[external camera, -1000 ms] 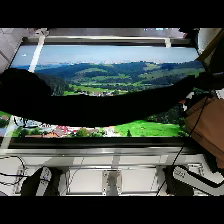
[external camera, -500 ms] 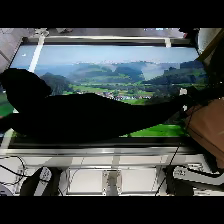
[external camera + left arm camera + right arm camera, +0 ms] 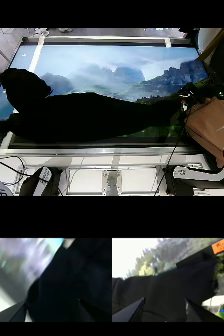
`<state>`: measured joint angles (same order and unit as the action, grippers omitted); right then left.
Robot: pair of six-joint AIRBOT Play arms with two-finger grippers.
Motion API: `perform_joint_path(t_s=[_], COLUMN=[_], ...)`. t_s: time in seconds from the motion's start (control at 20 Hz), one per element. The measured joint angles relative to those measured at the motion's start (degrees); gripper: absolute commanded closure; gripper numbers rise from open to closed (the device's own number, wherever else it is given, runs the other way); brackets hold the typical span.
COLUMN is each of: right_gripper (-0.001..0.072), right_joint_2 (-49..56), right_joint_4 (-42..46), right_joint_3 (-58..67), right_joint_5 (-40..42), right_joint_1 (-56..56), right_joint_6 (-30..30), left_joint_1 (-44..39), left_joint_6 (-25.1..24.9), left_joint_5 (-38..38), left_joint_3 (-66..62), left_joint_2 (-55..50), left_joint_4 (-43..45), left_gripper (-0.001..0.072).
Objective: Fold the clothes and pants, and hang the long-sleeved shirts on hangers.
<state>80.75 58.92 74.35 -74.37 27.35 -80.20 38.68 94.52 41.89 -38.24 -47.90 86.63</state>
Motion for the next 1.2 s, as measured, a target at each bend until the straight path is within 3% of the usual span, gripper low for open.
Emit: perform_joint_path(t_s=[0.2, 0.5, 0.7, 0.9, 1.2], right_gripper=[0.0155, 0.0155, 0.0155, 0.0155, 0.0155], right_joint_2=[0.0, 0.0, -0.5, -0.6, -0.7], right_joint_4=[-0.1, -0.2, -0.3, -0.1, 2.7], right_joint_3=[3.3, 9.9, 11.3, 11.7, 11.8], right_joint_5=[-2.4, -10.5, -14.0, -14.2, -12.4], right_joint_1=[0.0, -0.3, -2.1, -5.6, -10.6], right_joint_6=[-0.2, -4.0, -5.9, -6.4, -6.7], left_joint_1=[0.1, -0.1, -0.2, -0.4, -0.6], left_joint_6=[-0.9, -4.5, -5.0, -11.5, -18.6], left_joint_5=[-3.6, 2.2, 2.0, 1.4, 10.8], left_joint_3=[-8.9, -15.9, -17.2, -21.7, -34.2], left_joint_2=[-3.1, -17.2, -26.1, -34.1, -45.5], left_joint_4=[-4.8, -7.1, -8.0, -14.7, -20.4], left_gripper=[0.0023, 0.0023, 0.0024, 0.0023, 0.0024])
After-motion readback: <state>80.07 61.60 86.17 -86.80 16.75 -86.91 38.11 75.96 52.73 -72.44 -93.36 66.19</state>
